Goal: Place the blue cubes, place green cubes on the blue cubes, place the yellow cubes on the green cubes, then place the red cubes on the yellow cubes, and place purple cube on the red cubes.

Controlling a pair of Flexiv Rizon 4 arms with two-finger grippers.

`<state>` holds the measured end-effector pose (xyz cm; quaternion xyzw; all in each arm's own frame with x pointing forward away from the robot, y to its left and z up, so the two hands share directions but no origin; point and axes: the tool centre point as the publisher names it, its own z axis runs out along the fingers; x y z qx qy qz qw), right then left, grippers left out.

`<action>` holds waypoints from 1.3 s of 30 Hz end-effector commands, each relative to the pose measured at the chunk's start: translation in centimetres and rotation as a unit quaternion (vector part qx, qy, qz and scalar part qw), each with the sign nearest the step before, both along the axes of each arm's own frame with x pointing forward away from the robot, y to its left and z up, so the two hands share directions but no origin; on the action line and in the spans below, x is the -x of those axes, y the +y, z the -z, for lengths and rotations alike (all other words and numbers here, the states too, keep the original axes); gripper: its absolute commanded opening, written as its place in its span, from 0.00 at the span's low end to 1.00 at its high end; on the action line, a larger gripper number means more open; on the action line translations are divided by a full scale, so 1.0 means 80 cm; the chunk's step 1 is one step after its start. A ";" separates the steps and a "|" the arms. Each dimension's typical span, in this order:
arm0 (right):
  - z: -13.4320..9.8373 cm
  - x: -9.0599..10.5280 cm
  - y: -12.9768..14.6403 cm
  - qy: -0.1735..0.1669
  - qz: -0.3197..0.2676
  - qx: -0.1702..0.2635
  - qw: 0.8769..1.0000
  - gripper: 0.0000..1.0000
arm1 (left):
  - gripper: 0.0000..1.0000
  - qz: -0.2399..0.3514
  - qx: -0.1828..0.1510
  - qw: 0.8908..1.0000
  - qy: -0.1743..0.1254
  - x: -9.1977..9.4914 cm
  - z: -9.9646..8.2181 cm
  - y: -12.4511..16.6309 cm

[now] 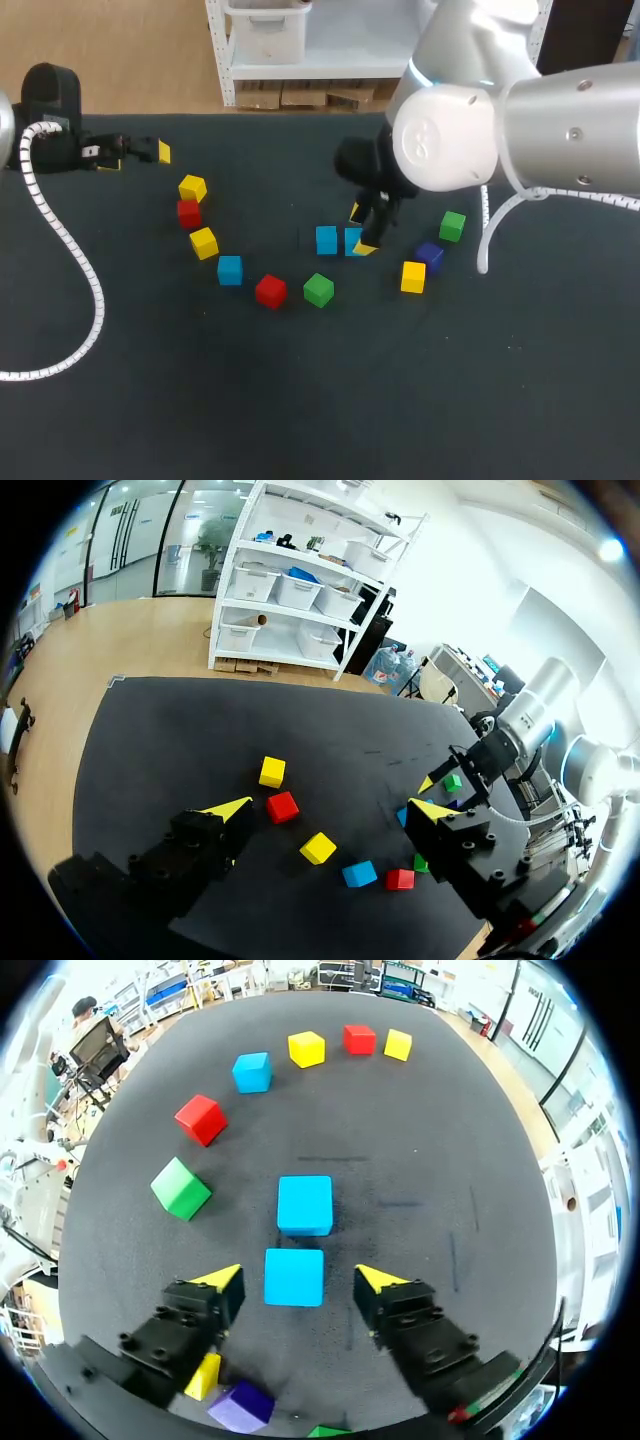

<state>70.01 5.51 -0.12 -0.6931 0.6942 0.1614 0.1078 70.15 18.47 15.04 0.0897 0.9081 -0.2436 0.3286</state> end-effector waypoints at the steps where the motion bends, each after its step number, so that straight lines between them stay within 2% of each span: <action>1: -0.001 -0.001 -0.002 0.001 0.000 -0.002 1.000 1.00 | 1.00 0.000 0.000 1.000 0.000 0.000 0.000 0.000; 5: 0.000 0.000 -0.003 0.001 0.001 -0.001 1.000 1.00 | 1.00 0.000 0.000 1.000 0.000 0.000 0.000 0.000; 8: 0.002 -0.001 -0.004 0.002 0.001 0.000 1.000 0.93 | 1.00 0.000 0.000 1.000 0.000 0.000 0.000 0.000; 9: 0.003 -0.001 -0.004 0.003 0.001 0.000 1.000 0.87 | 1.00 0.000 0.000 1.000 0.000 0.000 0.000 0.000; 10: 0.004 -0.002 -0.004 0.003 0.002 0.000 1.000 0.74 | 1.00 0.000 0.000 1.000 0.000 0.000 0.000 0.000; 11: 0.005 -0.003 -0.005 0.003 0.002 0.000 1.000 0.68 | 1.00 0.000 0.000 1.000 0.000 0.000 0.000 0.000; 12: 0.005 -0.003 -0.005 0.003 0.003 0.000 1.000 0.66 | 1.00 0.000 0.000 1.000 0.000 0.000 0.000 0.000; 14: 0.005 -0.004 -0.006 0.002 0.004 0.000 1.000 0.53 | 1.00 0.000 0.000 1.000 0.000 0.000 0.000 0.000; 16: 0.005 -0.006 -0.006 0.001 0.004 0.000 1.000 0.50 | 1.00 0.000 0.000 1.000 0.000 0.000 0.000 0.000; 30: 0.003 -0.011 -0.007 -0.003 0.005 0.001 1.000 0.49 | 1.00 0.000 0.000 1.000 0.000 0.000 0.000 0.000; 39: 0.002 -0.004 -0.006 0.000 0.005 0.001 1.000 0.48 | 1.00 0.000 0.000 1.000 0.000 0.000 0.000 0.000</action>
